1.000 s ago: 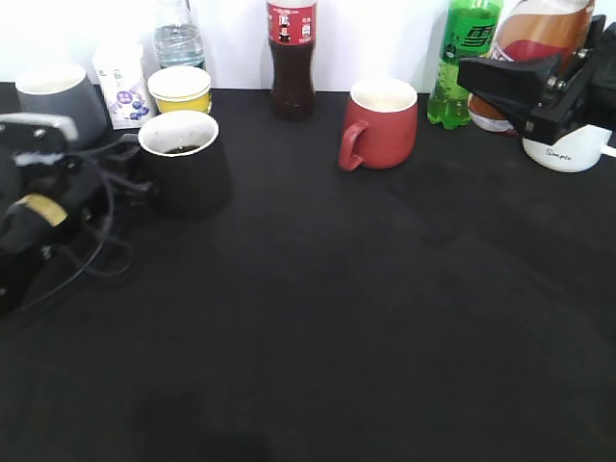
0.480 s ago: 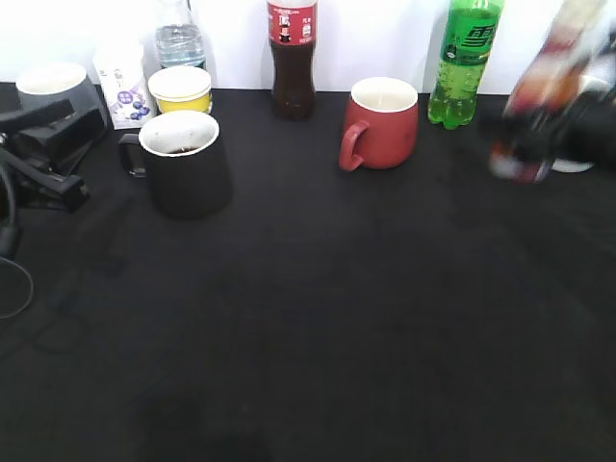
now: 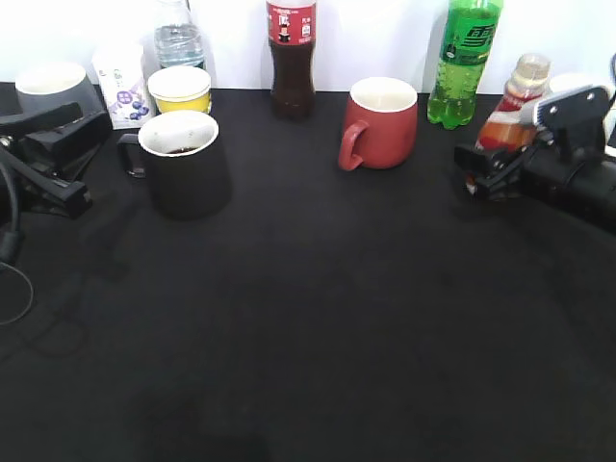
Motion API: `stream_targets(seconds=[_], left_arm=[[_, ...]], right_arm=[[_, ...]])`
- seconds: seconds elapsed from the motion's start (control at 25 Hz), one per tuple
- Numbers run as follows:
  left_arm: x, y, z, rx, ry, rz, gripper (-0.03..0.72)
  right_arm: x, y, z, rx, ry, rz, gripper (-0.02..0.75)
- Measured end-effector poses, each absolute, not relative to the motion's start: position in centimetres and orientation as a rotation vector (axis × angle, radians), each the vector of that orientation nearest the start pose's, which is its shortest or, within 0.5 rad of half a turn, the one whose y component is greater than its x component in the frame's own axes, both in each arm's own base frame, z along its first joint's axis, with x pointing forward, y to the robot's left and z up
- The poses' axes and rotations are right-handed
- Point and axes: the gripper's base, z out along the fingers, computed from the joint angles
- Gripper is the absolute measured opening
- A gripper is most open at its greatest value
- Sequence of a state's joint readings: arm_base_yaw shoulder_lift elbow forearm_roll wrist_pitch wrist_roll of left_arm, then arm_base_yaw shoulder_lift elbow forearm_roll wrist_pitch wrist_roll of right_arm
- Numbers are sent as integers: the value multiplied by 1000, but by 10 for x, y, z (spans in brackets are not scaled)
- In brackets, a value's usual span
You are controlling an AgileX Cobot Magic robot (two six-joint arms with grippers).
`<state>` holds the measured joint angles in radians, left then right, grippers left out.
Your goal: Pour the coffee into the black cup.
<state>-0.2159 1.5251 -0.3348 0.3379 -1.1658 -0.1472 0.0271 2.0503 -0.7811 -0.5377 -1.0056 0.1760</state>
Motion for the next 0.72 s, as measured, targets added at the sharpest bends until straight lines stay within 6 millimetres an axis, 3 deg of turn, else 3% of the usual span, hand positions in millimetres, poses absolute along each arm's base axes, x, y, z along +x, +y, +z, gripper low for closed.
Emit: stream_targets(seconds=[0.2, 0.28, 0.4, 0.52, 0.64, 0.72], left_arm=[[233, -80, 196, 404, 1492, -416, 276], [233, -80, 196, 405, 1492, -416, 276], [233, -80, 196, 405, 1492, -416, 276], [233, -80, 196, 404, 1494, -417, 276], [234, -79, 186, 418, 1611, -397, 279], [232, -77, 182, 398, 1697, -404, 331]], right_arm=[[359, 50, 108, -457, 1739, 340, 531], [357, 49, 111, -458, 1764, 340, 601], [348, 47, 128, -463, 1796, 309, 655], [330, 45, 124, -462, 1877, 296, 655], [321, 40, 130, -440, 1953, 241, 655], [316, 34, 144, -413, 2010, 187, 654]])
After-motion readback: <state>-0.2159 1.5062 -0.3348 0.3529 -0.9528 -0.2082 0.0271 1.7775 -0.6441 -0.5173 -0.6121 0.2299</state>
